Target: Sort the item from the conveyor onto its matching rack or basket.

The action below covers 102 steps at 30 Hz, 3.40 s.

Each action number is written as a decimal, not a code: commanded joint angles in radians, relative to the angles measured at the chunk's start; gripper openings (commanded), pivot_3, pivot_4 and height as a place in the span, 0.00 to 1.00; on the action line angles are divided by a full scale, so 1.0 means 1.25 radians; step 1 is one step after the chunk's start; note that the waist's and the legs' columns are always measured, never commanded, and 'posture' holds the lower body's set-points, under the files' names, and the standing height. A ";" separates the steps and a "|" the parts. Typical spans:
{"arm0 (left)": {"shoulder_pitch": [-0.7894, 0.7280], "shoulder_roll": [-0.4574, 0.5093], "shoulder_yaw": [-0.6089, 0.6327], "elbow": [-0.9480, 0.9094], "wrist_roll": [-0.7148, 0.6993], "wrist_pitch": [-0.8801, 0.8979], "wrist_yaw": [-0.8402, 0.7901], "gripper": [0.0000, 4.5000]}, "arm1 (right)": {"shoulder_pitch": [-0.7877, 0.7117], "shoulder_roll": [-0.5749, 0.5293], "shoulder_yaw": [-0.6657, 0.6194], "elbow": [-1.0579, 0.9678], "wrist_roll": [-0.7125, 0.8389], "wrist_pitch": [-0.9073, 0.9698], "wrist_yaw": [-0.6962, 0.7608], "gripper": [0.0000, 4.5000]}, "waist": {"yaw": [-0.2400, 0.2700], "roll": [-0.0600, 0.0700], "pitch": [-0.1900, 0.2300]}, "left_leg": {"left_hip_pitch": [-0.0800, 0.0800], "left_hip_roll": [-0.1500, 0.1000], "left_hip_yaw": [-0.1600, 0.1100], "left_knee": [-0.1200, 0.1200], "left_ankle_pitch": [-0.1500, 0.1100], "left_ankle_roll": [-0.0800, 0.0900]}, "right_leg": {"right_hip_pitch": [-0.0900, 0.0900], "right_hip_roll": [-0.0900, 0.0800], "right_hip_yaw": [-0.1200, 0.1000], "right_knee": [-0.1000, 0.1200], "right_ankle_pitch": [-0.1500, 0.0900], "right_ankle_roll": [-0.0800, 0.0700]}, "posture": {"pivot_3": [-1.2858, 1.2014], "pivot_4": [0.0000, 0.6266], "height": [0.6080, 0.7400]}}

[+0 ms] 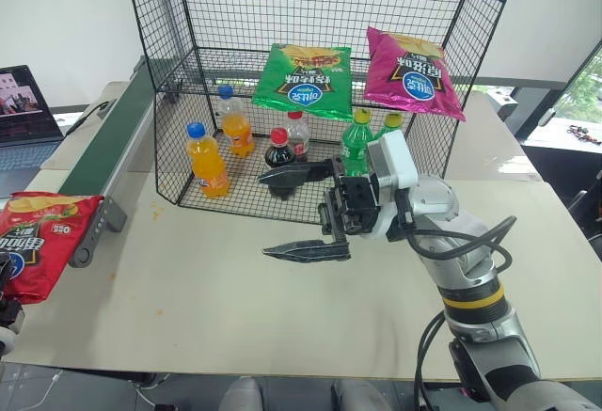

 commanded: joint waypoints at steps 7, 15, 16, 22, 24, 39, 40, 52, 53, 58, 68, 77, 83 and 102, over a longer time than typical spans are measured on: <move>-0.014 0.051 0.022 -0.121 -0.063 -0.003 0.014 0.00 | 0.003 0.008 -0.004 -0.028 0.002 -0.004 -0.026 1.00 | 0.000 0.000 0.000 | 0.000 0.000 0.000 0.000 0.000 0.000 | 0.000 0.000 0.000 0.000 0.000 0.000 | 0.52 0.24 1.00; -0.139 0.089 -0.058 -0.345 -0.179 -0.009 0.103 0.00 | 0.027 -0.013 -0.042 -0.063 0.019 0.019 -0.087 1.00 | 0.006 0.000 0.002 | -0.001 0.000 0.000 0.000 0.000 -0.001 | 0.000 0.000 0.000 -0.001 0.000 0.000 | 0.52 0.24 1.00; -0.180 0.076 -0.094 -0.377 -0.179 -0.023 0.123 0.00 | 0.034 -0.016 -0.047 -0.071 0.018 0.023 -0.100 1.00 | 0.006 0.000 0.002 | -0.001 0.000 0.000 0.000 0.000 -0.001 | 0.001 0.000 0.000 -0.001 0.000 0.000 | 0.52 0.24 1.00; -0.392 0.029 -0.290 -0.454 -0.179 -0.079 0.223 0.00 | 0.048 -0.020 -0.064 -0.103 0.008 0.030 -0.162 1.00 | 0.014 0.000 0.002 | -0.001 0.000 0.000 0.000 0.001 -0.001 | 0.001 0.000 0.000 -0.001 0.000 0.000 | 0.52 0.24 1.00; -0.466 0.011 -0.335 -0.444 -0.179 -0.091 0.252 0.00 | 0.048 -0.021 -0.068 -0.113 0.007 0.030 -0.181 1.00 | 0.017 0.000 0.002 | -0.001 0.000 -0.001 0.000 0.001 -0.001 | 0.001 0.000 0.000 -0.001 0.000 0.000 | 0.52 0.24 1.00; -0.912 -0.073 -0.494 0.113 -0.122 0.059 0.010 0.00 | 0.096 -0.074 -0.115 -0.226 -0.027 0.041 -0.335 1.00 | 0.018 0.001 0.003 | -0.002 -0.002 -0.003 0.001 0.002 -0.002 | 0.001 0.000 -0.001 -0.001 0.001 0.001 | 0.52 0.24 1.00; -0.917 -0.083 -0.498 0.139 -0.111 0.061 -0.005 0.00 | 0.103 -0.078 -0.117 -0.234 -0.027 0.042 -0.341 1.00 | 0.019 0.001 0.003 | -0.002 -0.002 -0.003 0.001 0.002 -0.002 | 0.001 0.000 -0.001 -0.001 0.001 0.001 | 0.52 0.24 1.00; -0.951 -0.167 -0.410 0.350 0.089 -0.039 -0.100 0.00 | 0.111 -0.077 -0.127 -0.260 -0.034 0.075 -0.449 1.00 | 0.020 0.000 0.003 | -0.003 -0.002 -0.003 0.001 0.002 -0.003 | 0.001 0.000 -0.001 -0.002 0.001 0.001 | 0.52 0.24 1.00; -0.946 -0.171 -0.403 0.342 0.096 -0.043 -0.091 0.00 | 0.103 -0.068 -0.130 -0.254 -0.034 0.081 -0.469 1.00 | 0.020 0.000 0.003 | -0.003 -0.002 -0.003 0.001 0.002 -0.003 | 0.001 0.000 -0.001 -0.003 0.001 0.001 | 0.52 0.24 1.00; -0.966 -0.216 -0.378 0.321 0.131 -0.090 -0.026 0.00 | 0.053 -0.036 -0.120 -0.232 -0.076 0.070 -0.528 1.00 | 0.023 0.000 0.003 | -0.003 -0.002 -0.003 0.002 0.002 -0.003 | 0.001 0.000 -0.001 -0.002 0.001 0.002 | 0.52 0.24 1.00; -1.062 -0.291 -0.376 0.427 0.265 -0.170 0.050 0.00 | 0.029 -0.003 -0.108 -0.217 -0.117 0.065 -0.543 1.00 | 0.031 0.000 0.003 | -0.004 -0.002 -0.004 0.002 0.002 -0.003 | 0.001 0.000 -0.001 -0.003 0.001 0.002 | 0.52 0.24 1.00; -1.125 -0.320 -0.348 0.474 0.329 -0.205 0.012 0.16 | 0.051 -0.004 -0.112 -0.228 -0.127 0.067 -0.538 1.00 | 0.028 0.000 0.004 | -0.004 -0.002 -0.004 0.001 0.002 -0.003 | 0.001 0.000 -0.001 -0.004 0.001 0.002 | 0.52 0.24 1.00; -1.042 -0.328 -0.344 0.319 0.303 -0.144 0.076 0.71 | 0.065 -0.001 -0.109 -0.225 -0.126 0.063 -0.532 1.00 | 0.022 0.000 0.004 | -0.004 -0.002 -0.004 0.001 0.003 -0.003 | 0.001 0.000 -0.001 -0.004 0.001 0.002 | 0.52 0.24 1.00; -0.374 0.135 -0.567 -0.255 0.476 0.154 -0.030 0.99 | 0.383 -0.005 -0.096 -0.250 -0.247 0.035 -0.606 1.00 | 0.020 0.002 0.005 | 0.000 -0.002 -0.003 -0.004 0.005 -0.007 | 0.001 0.000 -0.001 -0.002 0.001 0.001 | 0.52 0.24 1.00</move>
